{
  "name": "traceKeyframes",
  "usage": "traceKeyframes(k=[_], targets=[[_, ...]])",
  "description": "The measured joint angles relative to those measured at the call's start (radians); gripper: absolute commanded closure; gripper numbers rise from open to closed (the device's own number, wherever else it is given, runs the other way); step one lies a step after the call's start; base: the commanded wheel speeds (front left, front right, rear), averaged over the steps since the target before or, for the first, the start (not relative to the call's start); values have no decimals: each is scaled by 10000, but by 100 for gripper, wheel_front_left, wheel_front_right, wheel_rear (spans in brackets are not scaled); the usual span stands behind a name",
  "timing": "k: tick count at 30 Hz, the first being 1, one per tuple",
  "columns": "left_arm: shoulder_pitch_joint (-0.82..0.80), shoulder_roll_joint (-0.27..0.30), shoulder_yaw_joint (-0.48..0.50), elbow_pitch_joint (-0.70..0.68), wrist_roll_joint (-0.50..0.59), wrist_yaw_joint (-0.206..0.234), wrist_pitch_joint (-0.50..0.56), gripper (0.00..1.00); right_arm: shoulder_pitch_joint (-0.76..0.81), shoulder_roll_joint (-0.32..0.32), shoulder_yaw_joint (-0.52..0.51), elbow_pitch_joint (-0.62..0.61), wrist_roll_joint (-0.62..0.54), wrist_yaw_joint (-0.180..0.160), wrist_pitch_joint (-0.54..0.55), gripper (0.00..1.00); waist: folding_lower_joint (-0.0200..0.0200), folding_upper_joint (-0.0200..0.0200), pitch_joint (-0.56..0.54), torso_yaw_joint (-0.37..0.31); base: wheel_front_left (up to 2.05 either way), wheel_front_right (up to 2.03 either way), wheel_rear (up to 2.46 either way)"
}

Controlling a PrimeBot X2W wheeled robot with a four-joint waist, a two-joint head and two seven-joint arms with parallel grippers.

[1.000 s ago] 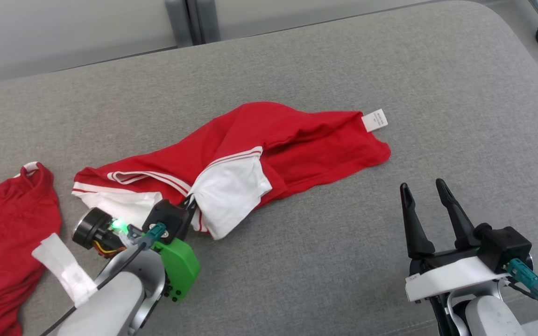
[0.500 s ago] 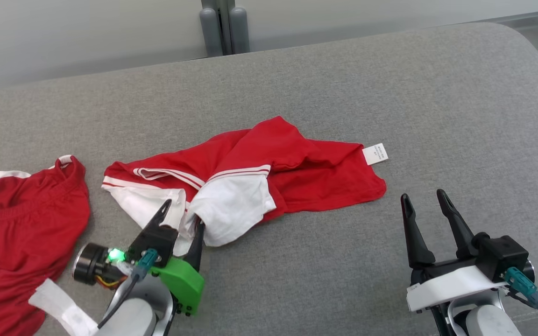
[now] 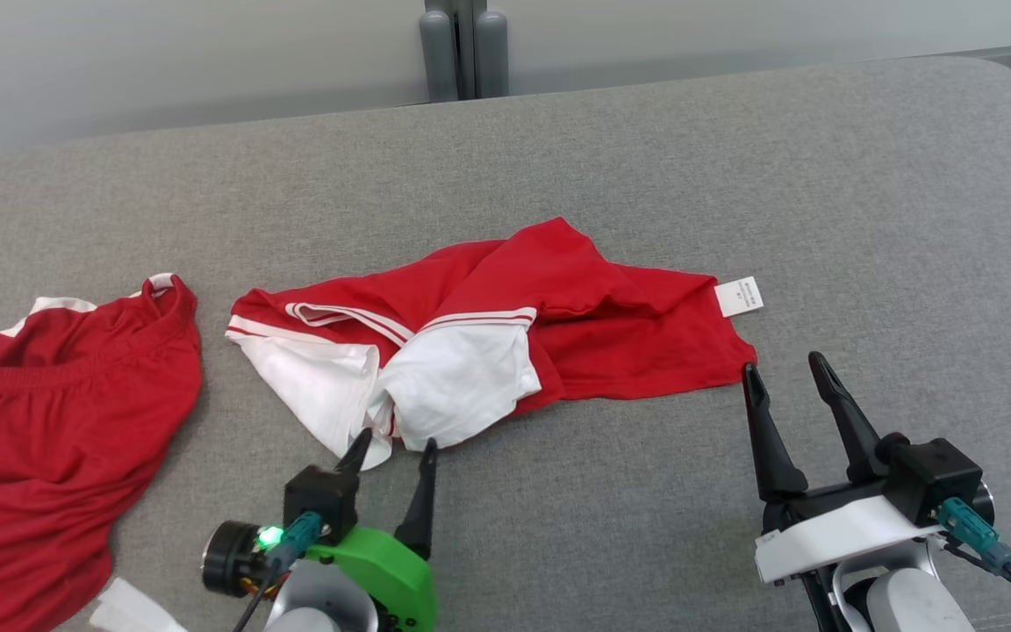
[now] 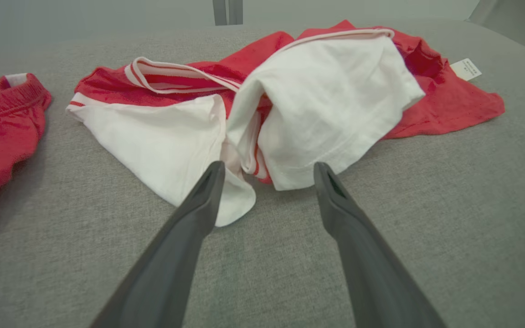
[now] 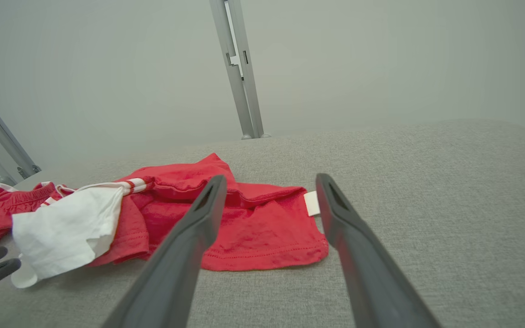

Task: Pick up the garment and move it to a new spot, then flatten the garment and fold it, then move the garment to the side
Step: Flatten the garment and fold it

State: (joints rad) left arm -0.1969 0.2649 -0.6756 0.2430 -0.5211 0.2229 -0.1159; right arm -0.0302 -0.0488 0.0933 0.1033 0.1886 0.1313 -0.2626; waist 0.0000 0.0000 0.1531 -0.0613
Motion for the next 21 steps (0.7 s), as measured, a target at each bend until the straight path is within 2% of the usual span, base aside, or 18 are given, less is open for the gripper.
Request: traceKeyframes(k=[4,5,6,7,8,10,11,16,21], targets=[[-500,-293,-301,642,-205,-648,222,0,-68,0,33,4,-61,0,0,0,0,0,76,-85,0,0,0],[-593,-322,-297,750,-215,-679,205,0,-73,0,31,8,-65,0,0,0,0,0,91,-117,0,0,0],[-690,-347,-270,851,-236,-708,161,13,-88,0,35,8,-71,0,0,0,0,0,105,-151,0,0,0],[-806,-359,-249,986,-232,-702,155,20,-113,-2,21,6,-75,0,0,0,0,0,122,-198,0,0,0],[-901,-359,-224,1112,-186,-621,90,37,-123,-4,6,2,-77,0,0,0,-1,0,139,-248,0,0,0],[-1027,-351,-151,1254,-136,-510,-12,87,-123,-6,-44,-2,-77,0,0,0,-1,0,167,-329,0,0,0],[-1073,-347,-132,1306,-102,-510,-65,100,-123,-4,-59,-6,-77,0,0,0,-1,0,180,-367,0,0,0],[-1097,-240,-107,1047,-136,-454,113,100,-106,-4,-73,-8,-77,0,0,0,-1,0,156,-488,0,0,0],[-1052,257,42,-556,-167,-176,594,100,-2,-6,-157,-8,-71,0,0,0,-1,0,48,-403,0,0,0]])
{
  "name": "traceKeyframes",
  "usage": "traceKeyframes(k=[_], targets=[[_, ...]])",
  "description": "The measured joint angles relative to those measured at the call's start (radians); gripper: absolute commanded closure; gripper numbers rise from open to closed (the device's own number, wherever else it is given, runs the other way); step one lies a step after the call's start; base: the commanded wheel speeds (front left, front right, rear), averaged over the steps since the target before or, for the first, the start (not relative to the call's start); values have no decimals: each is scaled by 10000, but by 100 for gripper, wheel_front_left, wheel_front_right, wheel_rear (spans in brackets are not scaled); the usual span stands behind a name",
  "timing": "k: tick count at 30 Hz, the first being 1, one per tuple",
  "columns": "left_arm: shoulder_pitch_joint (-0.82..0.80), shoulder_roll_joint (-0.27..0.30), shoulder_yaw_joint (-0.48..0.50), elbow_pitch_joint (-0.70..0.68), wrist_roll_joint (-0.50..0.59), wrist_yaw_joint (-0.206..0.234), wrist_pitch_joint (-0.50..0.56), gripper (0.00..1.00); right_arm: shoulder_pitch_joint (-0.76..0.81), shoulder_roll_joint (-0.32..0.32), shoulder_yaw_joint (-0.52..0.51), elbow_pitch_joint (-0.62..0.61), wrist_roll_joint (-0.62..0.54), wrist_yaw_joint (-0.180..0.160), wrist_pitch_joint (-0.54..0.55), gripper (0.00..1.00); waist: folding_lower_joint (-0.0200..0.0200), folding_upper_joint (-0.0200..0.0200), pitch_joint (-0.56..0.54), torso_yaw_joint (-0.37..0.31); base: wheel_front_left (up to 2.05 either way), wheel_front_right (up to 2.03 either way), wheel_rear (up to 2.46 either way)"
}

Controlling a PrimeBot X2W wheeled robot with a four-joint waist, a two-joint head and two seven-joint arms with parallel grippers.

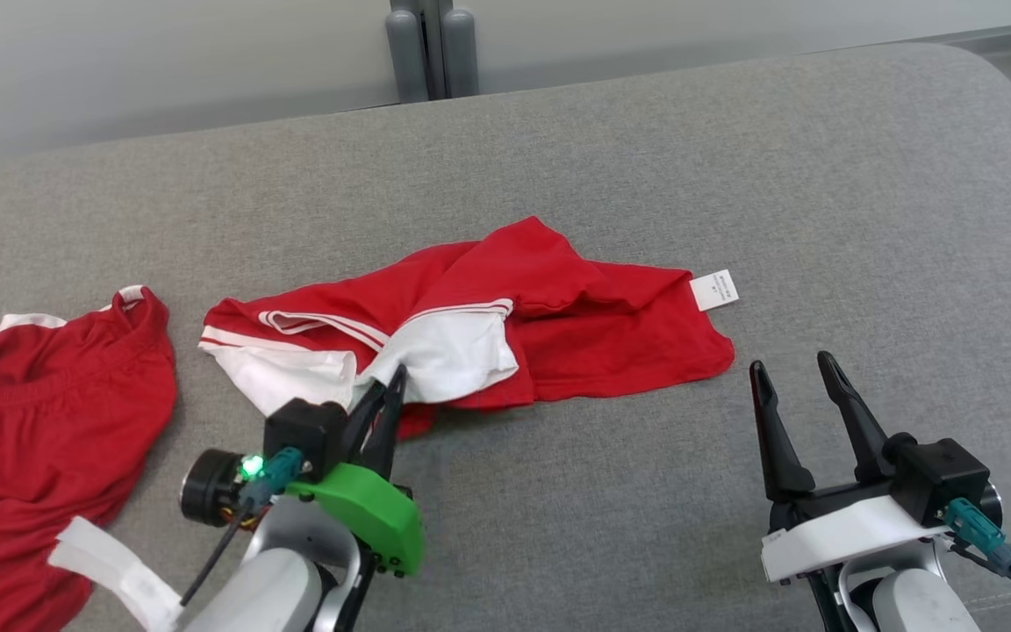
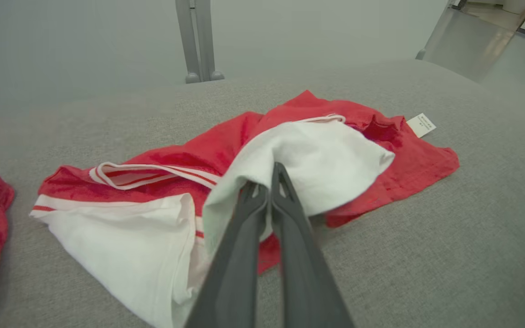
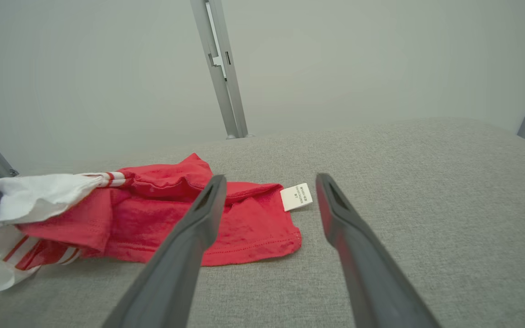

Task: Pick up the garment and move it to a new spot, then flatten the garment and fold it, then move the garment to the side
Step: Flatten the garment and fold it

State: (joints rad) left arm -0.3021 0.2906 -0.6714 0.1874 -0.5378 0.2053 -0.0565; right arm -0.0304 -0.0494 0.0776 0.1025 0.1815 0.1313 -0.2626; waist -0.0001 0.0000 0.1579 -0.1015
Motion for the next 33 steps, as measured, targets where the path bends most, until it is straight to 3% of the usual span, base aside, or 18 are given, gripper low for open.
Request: traceKeyframes(k=[5,8,11,24,33], targets=[[58,913,566,-2345,65,596,637,100,10,2,50,10,31,0,0,0,0,-1,-140,193,0,0,0],[262,1204,834,-3200,-251,731,1053,100,6,0,207,13,90,0,0,0,0,0,-210,300,0,0,0],[514,1469,926,-3436,-343,872,1331,100,-83,-35,1112,150,516,-2,-2,0,0,0,-242,365,0,0,0],[520,1041,608,-3122,-683,719,1427,100,-2102,-447,6334,1421,1419,0,0,0,0,0,-73,620,0,0,0],[165,593,334,-2915,-660,671,1444,100,-3285,-146,7112,2796,1676,0,0,0,0,0,-83,1009,0,0,0]])
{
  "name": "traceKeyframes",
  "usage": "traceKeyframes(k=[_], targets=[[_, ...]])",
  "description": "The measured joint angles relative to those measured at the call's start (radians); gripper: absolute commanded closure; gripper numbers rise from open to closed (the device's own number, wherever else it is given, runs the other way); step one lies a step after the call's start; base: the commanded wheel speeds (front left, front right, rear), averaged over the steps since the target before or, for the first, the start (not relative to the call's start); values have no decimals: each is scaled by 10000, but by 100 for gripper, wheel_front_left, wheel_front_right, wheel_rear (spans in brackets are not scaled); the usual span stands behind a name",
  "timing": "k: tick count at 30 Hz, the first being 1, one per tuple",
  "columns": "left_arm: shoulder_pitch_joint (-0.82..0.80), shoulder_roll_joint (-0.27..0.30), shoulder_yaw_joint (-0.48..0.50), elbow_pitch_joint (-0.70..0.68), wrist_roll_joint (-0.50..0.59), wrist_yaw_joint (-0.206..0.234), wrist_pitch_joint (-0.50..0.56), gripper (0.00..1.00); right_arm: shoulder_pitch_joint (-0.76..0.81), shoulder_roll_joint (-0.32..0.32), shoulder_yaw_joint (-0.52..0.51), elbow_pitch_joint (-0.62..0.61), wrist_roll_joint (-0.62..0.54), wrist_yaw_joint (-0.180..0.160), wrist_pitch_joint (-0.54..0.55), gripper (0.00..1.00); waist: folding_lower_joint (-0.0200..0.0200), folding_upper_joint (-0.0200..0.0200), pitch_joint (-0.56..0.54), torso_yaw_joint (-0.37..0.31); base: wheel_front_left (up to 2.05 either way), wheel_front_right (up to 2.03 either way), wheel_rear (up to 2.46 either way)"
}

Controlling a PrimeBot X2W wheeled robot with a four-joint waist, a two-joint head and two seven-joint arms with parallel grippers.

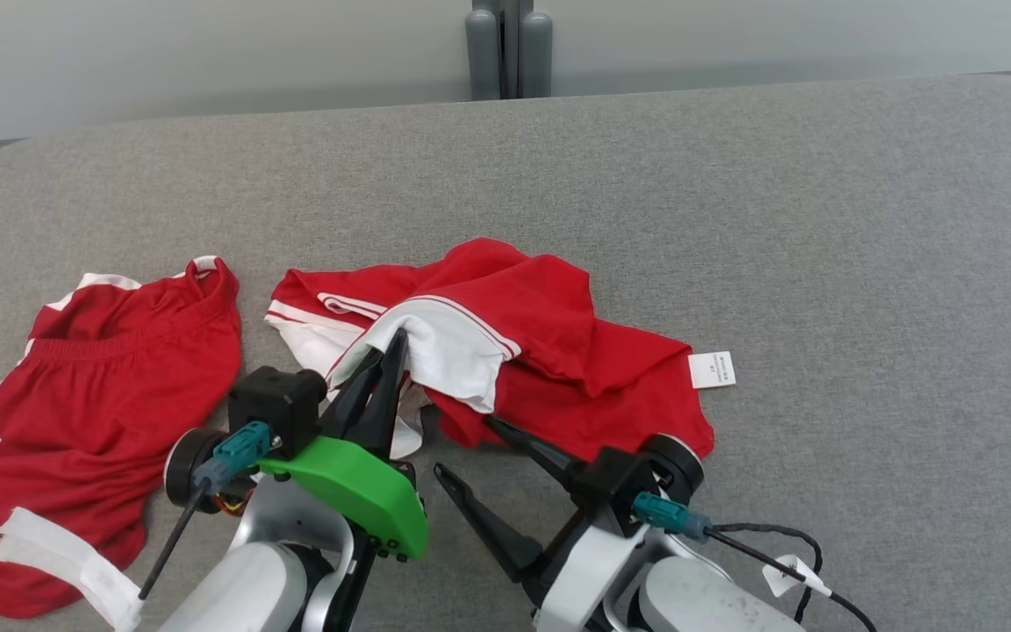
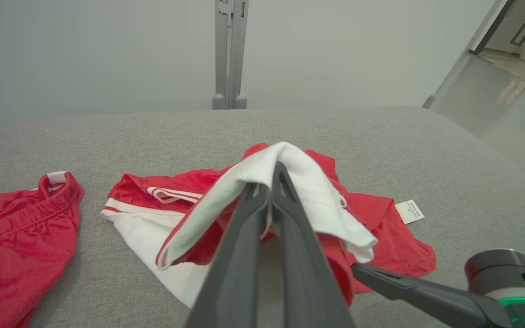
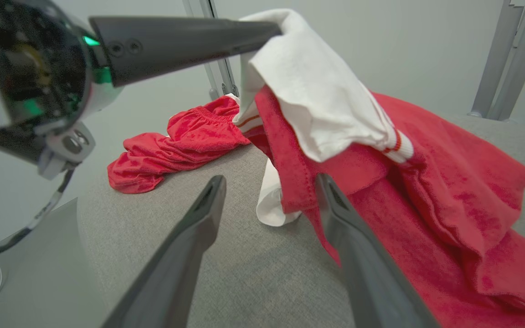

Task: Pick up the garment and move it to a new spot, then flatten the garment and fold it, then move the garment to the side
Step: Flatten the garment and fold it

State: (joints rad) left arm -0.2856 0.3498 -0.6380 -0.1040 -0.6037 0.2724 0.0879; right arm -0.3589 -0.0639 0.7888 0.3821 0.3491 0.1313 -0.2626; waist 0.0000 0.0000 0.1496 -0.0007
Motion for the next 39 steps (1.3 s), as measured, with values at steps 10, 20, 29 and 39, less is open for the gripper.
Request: traceKeyframes(k=[10,20,29,39], targets=[[12,-301,-207,-42,-136,4,17,100,-519,142,395,1450,-92,2,0,100,0,0,-197,61,0,0,0],[517,-215,-109,-353,-397,165,-36,100,-314,150,476,1024,445,2,0,0,0,0,-638,-272,0,0,0],[475,-401,-412,-460,-276,224,73,100,-195,146,-1047,903,-10,2,-2,0,0,0,-712,-224,0,0,0],[446,-523,-708,-566,-205,228,171,100,-146,159,-2525,1043,-460,2,0,0,0,0,-781,-136,0,0,0]])
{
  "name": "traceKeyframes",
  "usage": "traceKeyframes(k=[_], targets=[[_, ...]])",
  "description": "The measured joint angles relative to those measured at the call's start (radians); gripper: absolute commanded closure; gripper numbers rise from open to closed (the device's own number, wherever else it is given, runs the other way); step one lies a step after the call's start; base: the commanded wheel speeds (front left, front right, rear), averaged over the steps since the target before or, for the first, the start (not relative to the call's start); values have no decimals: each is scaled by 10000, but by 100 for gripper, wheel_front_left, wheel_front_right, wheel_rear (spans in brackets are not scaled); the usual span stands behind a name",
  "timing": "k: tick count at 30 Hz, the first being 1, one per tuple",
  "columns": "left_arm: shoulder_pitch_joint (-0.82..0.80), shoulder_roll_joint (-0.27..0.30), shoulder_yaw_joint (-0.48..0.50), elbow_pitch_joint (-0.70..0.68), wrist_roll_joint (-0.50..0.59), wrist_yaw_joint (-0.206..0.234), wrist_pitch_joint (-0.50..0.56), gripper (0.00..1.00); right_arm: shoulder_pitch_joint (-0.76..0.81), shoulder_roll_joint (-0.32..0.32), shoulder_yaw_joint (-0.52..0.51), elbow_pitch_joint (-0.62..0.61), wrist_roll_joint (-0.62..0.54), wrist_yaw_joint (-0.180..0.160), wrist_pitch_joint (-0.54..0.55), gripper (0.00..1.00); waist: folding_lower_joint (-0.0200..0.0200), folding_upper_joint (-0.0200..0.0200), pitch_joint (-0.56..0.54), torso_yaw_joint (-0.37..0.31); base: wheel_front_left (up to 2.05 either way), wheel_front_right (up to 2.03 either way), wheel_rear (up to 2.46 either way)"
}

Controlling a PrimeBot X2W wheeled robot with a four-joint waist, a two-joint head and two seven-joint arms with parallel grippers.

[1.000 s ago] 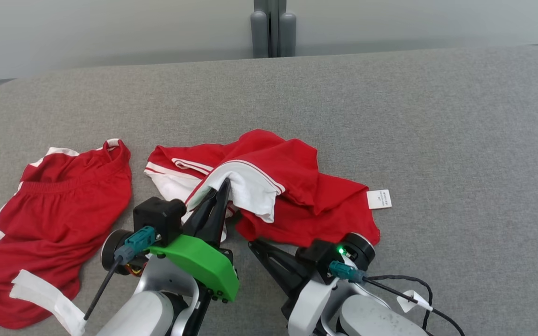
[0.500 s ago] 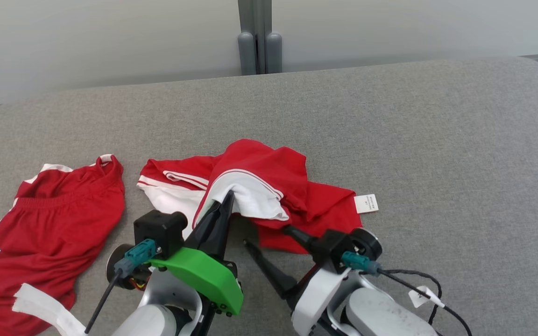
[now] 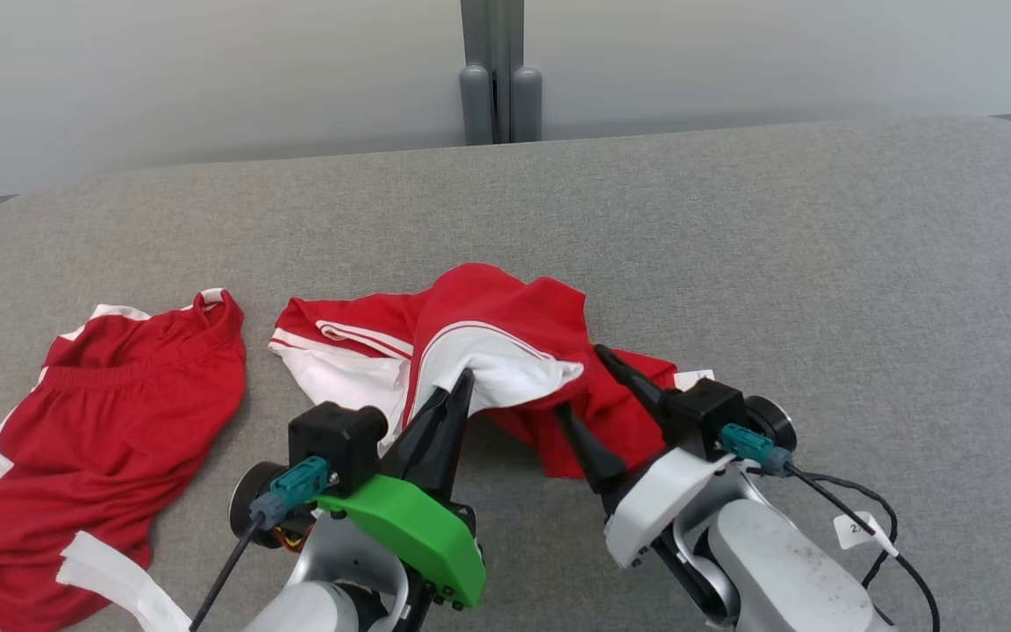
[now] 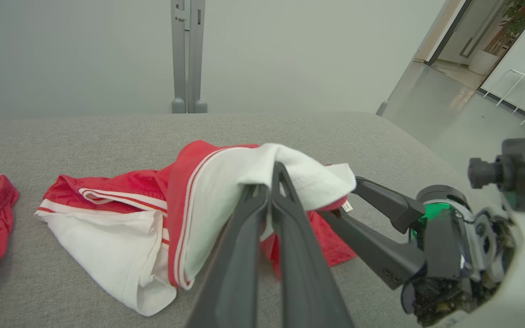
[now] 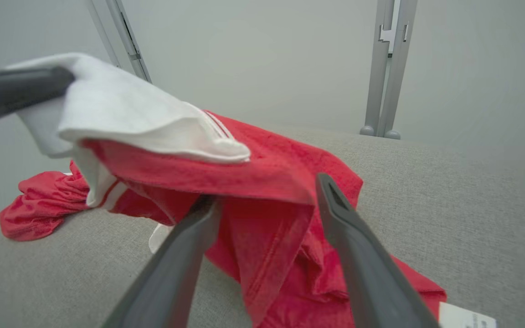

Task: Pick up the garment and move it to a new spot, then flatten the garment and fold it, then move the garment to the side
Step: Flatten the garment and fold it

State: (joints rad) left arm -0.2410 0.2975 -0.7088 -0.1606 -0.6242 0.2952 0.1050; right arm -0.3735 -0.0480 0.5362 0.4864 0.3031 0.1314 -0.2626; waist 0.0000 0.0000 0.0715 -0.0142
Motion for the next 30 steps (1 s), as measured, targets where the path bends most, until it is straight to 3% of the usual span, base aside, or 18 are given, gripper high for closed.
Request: traceKeyframes(k=[6,11,12,13,17,21,25,30], targets=[[-15,13,-12,-36,15,44,10,100,-1,-21,-525,548,-332,0,0,0,0,0,11,24,0,0,0],[-50,17,-40,-79,15,46,8,100,-137,2,520,644,140,0,0,0,0,0,58,28,0,0,0],[-59,17,-46,-86,15,44,10,100,-228,-4,683,679,138,0,-2,76,0,0,62,28,0,0,0],[-66,12,-59,-92,15,44,10,100,-313,-2,849,715,142,0,0,100,0,0,63,31,0,0,0],[-78,-13,-21,-88,-29,40,-17,100,-433,-10,1275,1225,-23,0,-2,100,0,0,53,41,0,0,0],[-79,25,236,-77,-84,59,-226,100,-421,25,1319,2543,-510,2,-2,100,0,0,41,20,0,0,0],[-34,36,648,-247,-548,44,-451,100,-417,31,447,3160,-1009,6,-31,100,0,0,56,-62,0,0,0],[175,253,1570,-380,-1492,-293,-700,100,-178,75,-1043,2838,-1827,17,-44,100,0,0,82,-193,0,0,0]])
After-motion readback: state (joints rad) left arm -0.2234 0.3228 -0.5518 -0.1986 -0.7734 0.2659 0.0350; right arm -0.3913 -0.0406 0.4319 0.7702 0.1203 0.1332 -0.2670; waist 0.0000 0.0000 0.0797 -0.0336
